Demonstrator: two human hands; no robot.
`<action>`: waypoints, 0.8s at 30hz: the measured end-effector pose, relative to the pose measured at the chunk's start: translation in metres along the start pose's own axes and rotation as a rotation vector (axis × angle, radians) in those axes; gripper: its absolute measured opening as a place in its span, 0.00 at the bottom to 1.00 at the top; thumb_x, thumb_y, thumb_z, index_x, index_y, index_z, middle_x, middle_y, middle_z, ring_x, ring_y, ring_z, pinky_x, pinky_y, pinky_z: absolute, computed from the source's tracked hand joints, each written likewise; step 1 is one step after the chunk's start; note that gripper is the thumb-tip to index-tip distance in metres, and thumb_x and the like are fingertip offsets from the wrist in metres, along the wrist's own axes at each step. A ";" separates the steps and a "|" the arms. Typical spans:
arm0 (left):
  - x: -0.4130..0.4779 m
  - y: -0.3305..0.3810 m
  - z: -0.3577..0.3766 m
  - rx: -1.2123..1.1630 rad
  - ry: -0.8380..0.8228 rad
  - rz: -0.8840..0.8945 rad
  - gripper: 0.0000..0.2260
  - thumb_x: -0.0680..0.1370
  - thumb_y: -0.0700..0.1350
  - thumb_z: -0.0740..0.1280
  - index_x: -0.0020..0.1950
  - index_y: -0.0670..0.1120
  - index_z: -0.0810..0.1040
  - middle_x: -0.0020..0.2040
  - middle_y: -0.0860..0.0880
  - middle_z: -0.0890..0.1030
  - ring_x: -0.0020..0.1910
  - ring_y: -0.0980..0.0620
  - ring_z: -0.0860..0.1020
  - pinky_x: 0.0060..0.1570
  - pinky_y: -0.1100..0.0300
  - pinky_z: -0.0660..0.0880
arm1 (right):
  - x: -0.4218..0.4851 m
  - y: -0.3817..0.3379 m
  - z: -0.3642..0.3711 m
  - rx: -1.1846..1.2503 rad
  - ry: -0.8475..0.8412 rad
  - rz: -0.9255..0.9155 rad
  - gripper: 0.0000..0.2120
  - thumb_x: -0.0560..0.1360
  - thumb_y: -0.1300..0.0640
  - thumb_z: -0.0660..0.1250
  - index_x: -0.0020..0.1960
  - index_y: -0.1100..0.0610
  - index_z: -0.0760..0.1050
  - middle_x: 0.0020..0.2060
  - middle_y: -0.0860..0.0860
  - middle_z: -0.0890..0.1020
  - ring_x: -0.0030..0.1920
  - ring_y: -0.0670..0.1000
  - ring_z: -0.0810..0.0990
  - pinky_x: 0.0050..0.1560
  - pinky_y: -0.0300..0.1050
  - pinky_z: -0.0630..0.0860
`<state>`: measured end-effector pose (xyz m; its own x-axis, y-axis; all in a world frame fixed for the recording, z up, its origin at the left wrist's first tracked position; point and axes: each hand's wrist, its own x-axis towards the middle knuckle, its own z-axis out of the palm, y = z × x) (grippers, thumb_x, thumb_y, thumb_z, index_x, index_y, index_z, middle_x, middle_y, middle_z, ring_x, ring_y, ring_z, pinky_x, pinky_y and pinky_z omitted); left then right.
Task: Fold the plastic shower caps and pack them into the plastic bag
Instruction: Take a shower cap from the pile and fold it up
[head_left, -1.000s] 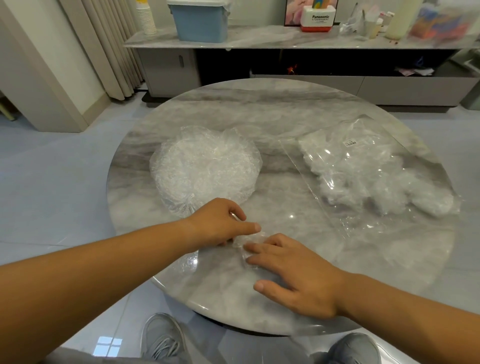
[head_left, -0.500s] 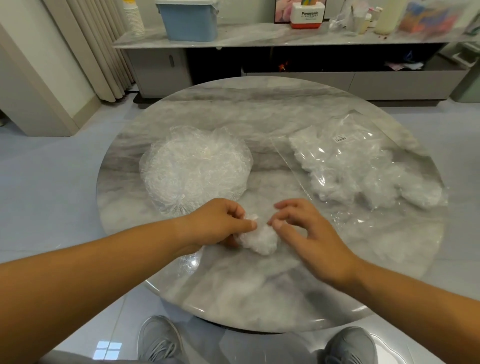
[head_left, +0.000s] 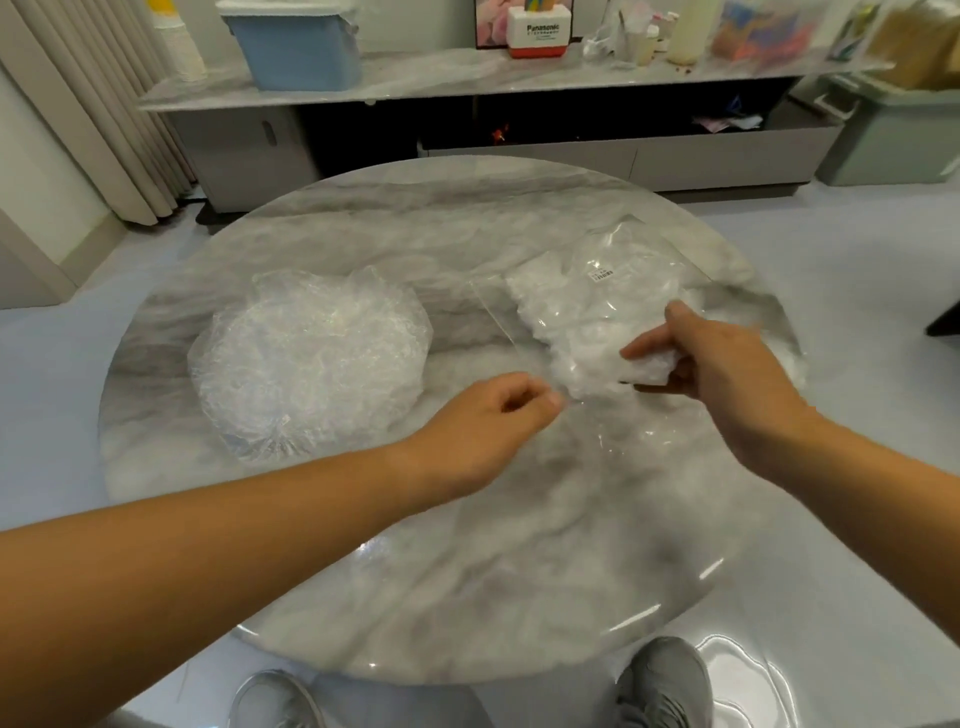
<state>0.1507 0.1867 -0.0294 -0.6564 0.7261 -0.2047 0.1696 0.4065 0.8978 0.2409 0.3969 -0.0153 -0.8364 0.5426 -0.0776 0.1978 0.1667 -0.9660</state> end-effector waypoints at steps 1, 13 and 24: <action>0.003 0.001 0.007 0.189 -0.049 0.100 0.13 0.83 0.55 0.62 0.59 0.50 0.81 0.65 0.54 0.77 0.65 0.57 0.73 0.67 0.59 0.67 | 0.008 0.003 -0.012 0.021 -0.005 0.032 0.27 0.78 0.37 0.58 0.39 0.55 0.87 0.45 0.61 0.81 0.49 0.64 0.82 0.58 0.60 0.81; 0.017 -0.014 0.064 1.124 -0.316 0.402 0.32 0.81 0.69 0.47 0.81 0.53 0.60 0.80 0.46 0.29 0.78 0.48 0.28 0.79 0.46 0.39 | -0.003 0.044 -0.065 -0.189 -0.315 0.160 0.38 0.81 0.36 0.47 0.37 0.61 0.85 0.37 0.61 0.83 0.41 0.54 0.80 0.55 0.49 0.75; 0.014 -0.015 0.074 1.119 -0.180 0.414 0.41 0.79 0.71 0.44 0.83 0.45 0.40 0.82 0.47 0.34 0.80 0.50 0.34 0.80 0.48 0.45 | -0.008 0.052 -0.056 -0.329 -0.399 0.202 0.42 0.72 0.27 0.44 0.42 0.54 0.88 0.44 0.55 0.86 0.45 0.53 0.80 0.54 0.43 0.75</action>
<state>0.1931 0.2317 -0.0743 -0.3050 0.9456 -0.1132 0.9445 0.3155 0.0911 0.2864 0.4476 -0.0508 -0.8812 0.2474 -0.4030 0.4705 0.3747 -0.7989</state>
